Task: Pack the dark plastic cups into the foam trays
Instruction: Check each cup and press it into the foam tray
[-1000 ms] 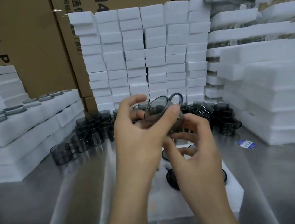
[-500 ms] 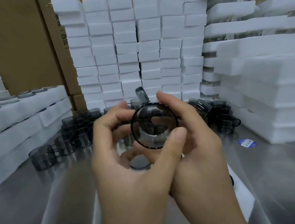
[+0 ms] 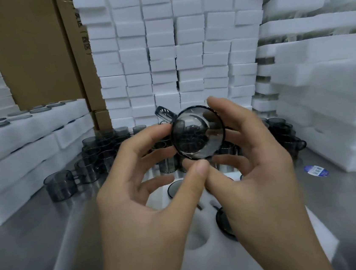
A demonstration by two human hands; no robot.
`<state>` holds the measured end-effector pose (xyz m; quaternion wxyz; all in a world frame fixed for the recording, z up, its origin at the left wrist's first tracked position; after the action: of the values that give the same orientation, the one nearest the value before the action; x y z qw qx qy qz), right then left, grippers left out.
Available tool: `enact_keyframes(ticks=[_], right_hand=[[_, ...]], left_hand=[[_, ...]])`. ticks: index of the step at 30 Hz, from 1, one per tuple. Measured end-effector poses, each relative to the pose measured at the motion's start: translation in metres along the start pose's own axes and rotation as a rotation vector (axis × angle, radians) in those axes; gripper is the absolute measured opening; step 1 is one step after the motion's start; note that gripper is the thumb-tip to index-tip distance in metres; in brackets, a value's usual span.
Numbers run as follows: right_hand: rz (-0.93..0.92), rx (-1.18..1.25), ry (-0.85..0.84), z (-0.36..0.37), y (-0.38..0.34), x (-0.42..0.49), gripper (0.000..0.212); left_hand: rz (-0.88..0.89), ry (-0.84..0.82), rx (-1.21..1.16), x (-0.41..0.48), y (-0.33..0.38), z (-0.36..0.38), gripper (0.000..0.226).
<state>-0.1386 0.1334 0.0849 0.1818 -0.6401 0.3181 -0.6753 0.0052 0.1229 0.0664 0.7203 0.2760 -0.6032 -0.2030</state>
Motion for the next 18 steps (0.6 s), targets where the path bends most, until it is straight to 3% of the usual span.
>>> enact_keyframes(ticks=[3,14,18], right_hand=[[-0.029,-0.022,0.051,0.0057,0.0057,-0.0049,0.070],[0.011,0.058,0.060,0.0057,0.0058,-0.0059,0.060],[0.039,0.042,0.082,0.0030,0.0025,-0.0067,0.059]], left_hand=[[-0.048,0.025,-0.113,-0.0018,-0.0049,0.0035,0.047],[0.006,0.009,-0.135,-0.0056,-0.0004,0.0084,0.040],[-0.062,-0.025,-0.186,-0.0079,-0.0069,0.0077,0.050]])
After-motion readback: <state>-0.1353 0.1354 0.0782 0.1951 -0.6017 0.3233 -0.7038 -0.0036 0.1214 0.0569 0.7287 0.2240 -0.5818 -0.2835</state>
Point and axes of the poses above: each hand's wrist, its own x-axis towards the middle knuckle, its own z-axis out of the palm, y = z × x, the point moved 2 cm from there along x, towards the middle knuckle, and after that the axes turned 1 degree about -z, right-handed, at the moved point
